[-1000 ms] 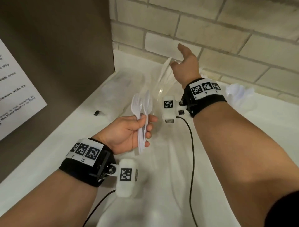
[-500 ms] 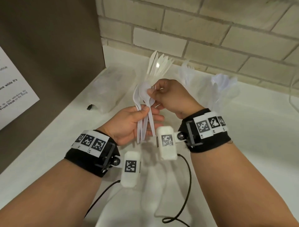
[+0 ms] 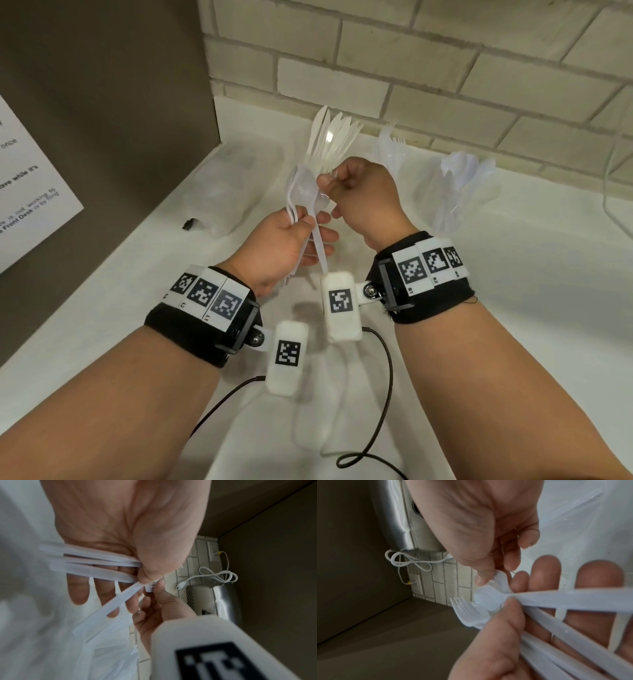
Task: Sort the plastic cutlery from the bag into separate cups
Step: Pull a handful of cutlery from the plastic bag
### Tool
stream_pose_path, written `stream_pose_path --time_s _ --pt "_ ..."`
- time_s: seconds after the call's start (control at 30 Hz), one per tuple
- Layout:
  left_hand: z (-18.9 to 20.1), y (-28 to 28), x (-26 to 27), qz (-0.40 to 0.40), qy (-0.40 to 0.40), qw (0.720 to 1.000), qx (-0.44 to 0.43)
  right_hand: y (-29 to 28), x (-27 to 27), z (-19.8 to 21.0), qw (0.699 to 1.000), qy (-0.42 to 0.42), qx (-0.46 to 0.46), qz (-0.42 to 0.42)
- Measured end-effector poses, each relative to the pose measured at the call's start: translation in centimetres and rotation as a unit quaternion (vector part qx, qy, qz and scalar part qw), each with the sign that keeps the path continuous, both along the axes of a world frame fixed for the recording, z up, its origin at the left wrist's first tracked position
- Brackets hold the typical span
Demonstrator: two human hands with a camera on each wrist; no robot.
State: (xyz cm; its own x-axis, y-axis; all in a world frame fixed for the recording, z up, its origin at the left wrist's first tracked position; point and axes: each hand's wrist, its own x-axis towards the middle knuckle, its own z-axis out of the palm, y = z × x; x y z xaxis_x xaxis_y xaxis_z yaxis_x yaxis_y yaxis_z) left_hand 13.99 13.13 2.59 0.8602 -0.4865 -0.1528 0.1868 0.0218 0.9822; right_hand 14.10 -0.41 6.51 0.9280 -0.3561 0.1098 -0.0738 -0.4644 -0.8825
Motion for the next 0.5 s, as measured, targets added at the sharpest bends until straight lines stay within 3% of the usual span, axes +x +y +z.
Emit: stream_pose_path --time_s 0.13,0.23,0.4,0.5 --pt "-0.4 -0.3 -0.2 0.037 0.0 0.999 -0.006 -0.2 -0.2 0.3 0.999 0.01 -0.029 0.041" --pt "-0.5 -0.7 -0.3 0.065 0.014 0.997 -0.038 -0.1 -0.6 0.6 0.998 0.02 0.005 0.065" --pt "-0.5 -0.1 0.4 0.103 0.067 0.988 -0.091 -1.3 -0.8 1.6 0.995 -0.049 -0.083 0.007" --pt "-0.3 0.6 0.4 0.055 0.086 0.993 -0.058 -1.3 -1.5 2.5 0.992 -0.083 -0.038 0.089"
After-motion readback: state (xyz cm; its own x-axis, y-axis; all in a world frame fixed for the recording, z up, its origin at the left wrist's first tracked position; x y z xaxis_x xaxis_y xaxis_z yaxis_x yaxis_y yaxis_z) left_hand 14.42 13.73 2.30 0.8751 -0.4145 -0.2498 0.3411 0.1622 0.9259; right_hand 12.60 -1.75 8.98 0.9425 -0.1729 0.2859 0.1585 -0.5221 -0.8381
